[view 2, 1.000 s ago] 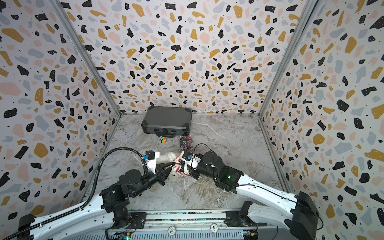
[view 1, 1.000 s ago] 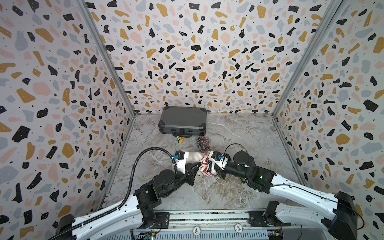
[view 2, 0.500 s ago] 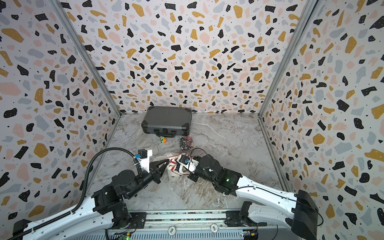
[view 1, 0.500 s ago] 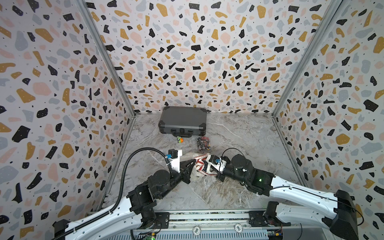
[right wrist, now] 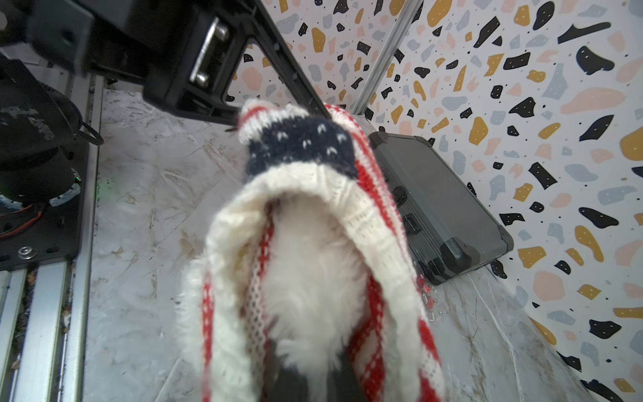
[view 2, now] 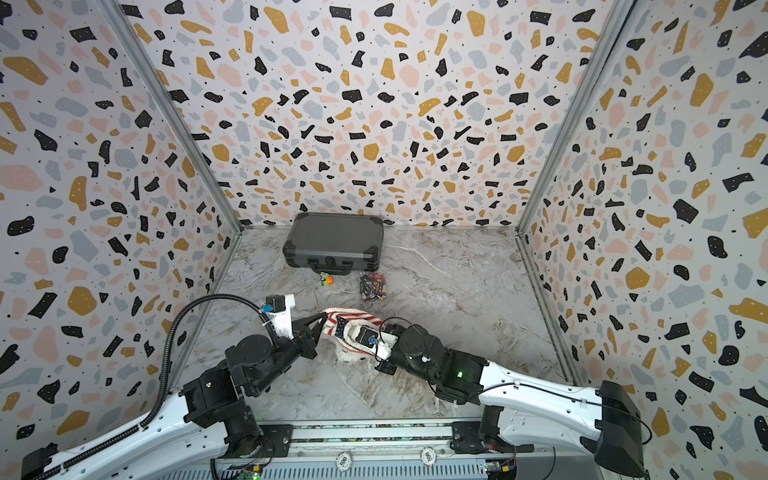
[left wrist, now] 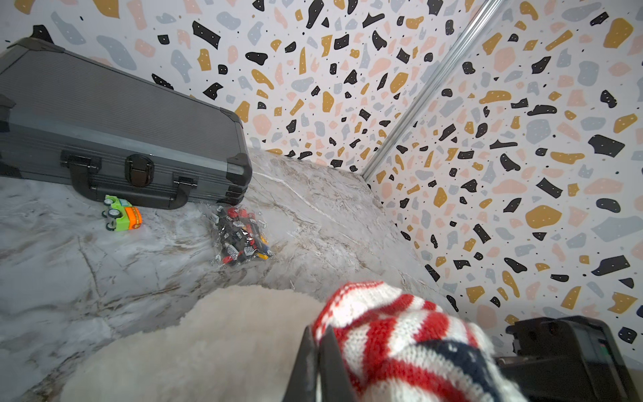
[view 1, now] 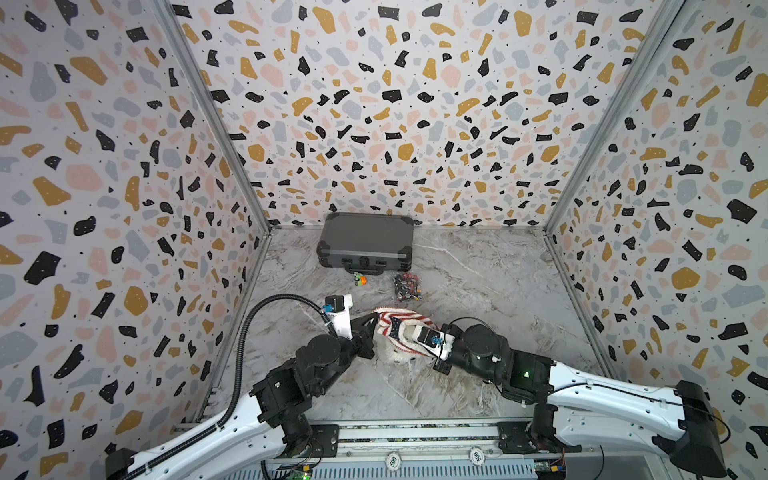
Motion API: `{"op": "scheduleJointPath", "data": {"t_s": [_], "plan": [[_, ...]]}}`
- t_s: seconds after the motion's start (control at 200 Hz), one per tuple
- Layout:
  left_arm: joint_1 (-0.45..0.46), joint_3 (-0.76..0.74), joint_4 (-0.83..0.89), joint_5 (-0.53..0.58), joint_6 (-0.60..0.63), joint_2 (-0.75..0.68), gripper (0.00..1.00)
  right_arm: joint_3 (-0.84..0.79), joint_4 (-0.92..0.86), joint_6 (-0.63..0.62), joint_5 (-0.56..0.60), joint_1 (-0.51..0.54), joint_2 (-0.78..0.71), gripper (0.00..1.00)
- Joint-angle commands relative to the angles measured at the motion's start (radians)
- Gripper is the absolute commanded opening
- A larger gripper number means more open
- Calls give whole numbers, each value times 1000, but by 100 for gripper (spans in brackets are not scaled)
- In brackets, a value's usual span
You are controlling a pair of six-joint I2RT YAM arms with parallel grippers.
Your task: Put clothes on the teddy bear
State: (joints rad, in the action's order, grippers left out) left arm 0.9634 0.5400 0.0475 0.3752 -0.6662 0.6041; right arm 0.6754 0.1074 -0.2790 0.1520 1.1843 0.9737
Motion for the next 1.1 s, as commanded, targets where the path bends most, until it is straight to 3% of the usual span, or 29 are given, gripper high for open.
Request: {"op": "scheduleJointPath", "data": {"t_s": [0.0,0.155,0.31,0.641,0.901,1.091], "plan": [[-16,-20,10,10,-16,-8,0,-5,59,-23,21,10,-50,0],[-17,-51,12,-93,-10,43,0,-8,66,-21,30,11,-64,0],[-26,-101,38,-107,-22,49,0,-26,92,-31,23,11,-81,0],[-116,-179,-13,-222,-29,45,0,-51,126,-52,-6,15,-135,0],[-118,-170,42,-219,32,78,0,-62,140,-39,6,15,-157,0],[-115,-157,-109,-439,59,106,0,-30,92,-5,87,12,-116,0]]}}
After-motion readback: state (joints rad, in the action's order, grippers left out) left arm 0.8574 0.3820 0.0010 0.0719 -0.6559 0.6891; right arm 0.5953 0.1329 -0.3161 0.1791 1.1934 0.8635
